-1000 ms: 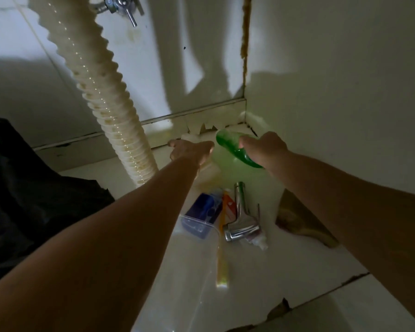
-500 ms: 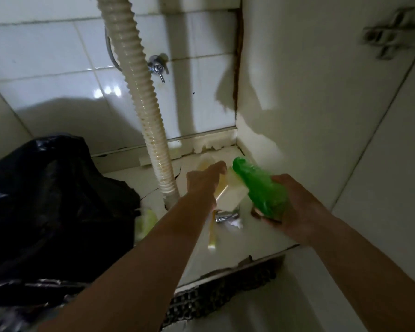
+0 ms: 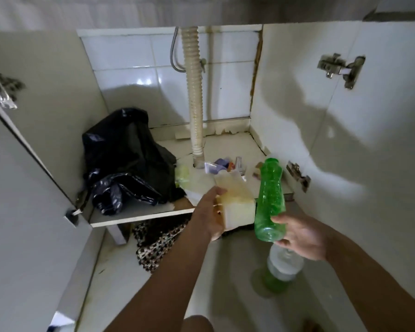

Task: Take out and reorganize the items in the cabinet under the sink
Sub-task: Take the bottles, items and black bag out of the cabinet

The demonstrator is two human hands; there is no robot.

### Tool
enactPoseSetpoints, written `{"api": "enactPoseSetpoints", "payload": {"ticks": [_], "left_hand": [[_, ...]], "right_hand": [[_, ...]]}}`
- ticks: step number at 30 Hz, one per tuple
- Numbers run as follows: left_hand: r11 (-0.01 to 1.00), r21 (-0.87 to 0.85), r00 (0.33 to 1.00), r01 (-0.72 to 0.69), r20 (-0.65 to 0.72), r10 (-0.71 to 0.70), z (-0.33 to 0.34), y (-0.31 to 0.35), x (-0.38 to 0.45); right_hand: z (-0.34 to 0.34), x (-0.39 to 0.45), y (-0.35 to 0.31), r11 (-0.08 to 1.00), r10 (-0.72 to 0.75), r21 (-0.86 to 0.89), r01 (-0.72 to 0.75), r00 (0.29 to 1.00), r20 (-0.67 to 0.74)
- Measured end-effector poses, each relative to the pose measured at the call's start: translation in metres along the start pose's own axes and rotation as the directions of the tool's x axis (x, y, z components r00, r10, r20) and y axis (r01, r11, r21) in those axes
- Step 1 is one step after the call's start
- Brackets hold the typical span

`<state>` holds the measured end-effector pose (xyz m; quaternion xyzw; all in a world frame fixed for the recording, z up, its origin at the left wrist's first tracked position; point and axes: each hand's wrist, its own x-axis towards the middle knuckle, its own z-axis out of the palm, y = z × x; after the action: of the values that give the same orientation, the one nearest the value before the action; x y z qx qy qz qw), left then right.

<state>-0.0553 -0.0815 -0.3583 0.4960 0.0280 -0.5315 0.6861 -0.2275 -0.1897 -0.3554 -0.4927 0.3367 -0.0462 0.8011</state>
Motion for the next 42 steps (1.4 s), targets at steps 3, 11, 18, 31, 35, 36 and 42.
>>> {"api": "enactPoseSetpoints", "payload": {"ticks": [3,11,18,31,35,36,42], "left_hand": [[0.997,-0.076,0.998,0.029,0.049,-0.026,-0.017,-0.022,-0.008],[0.996,-0.011,0.996,-0.09,0.012,0.09,-0.052,-0.033,0.003],[0.934,0.301,0.955,-0.191,-0.165,0.248,-0.08,-0.081,0.043],[0.804,0.594,0.817,-0.002,-0.462,0.344,-0.139,-0.153,0.077],[0.801,0.597,0.788,0.055,-0.519,0.332,-0.158,-0.18,0.085],[0.807,0.588,0.777,0.059,-0.535,0.333,-0.156,-0.183,0.083],[0.771,0.636,0.746,0.014,-0.52,0.416,-0.15,-0.208,0.096]], "right_hand": [[0.003,-0.015,0.01,0.999,-0.019,-0.04,0.022,0.997,0.072],[-0.006,0.011,-0.005,0.963,-0.005,-0.262,0.065,0.974,0.225],[-0.027,0.075,0.067,0.898,-0.214,-0.364,0.248,0.968,0.133],[-0.039,0.173,0.193,0.819,-0.193,-0.537,0.2,0.979,0.07],[-0.053,0.182,0.216,0.785,-0.244,-0.586,0.202,0.97,0.008],[-0.056,0.183,0.221,0.77,-0.251,-0.607,0.197,0.968,-0.003],[-0.08,0.183,0.255,0.709,-0.267,-0.692,0.134,0.96,-0.087]]}}
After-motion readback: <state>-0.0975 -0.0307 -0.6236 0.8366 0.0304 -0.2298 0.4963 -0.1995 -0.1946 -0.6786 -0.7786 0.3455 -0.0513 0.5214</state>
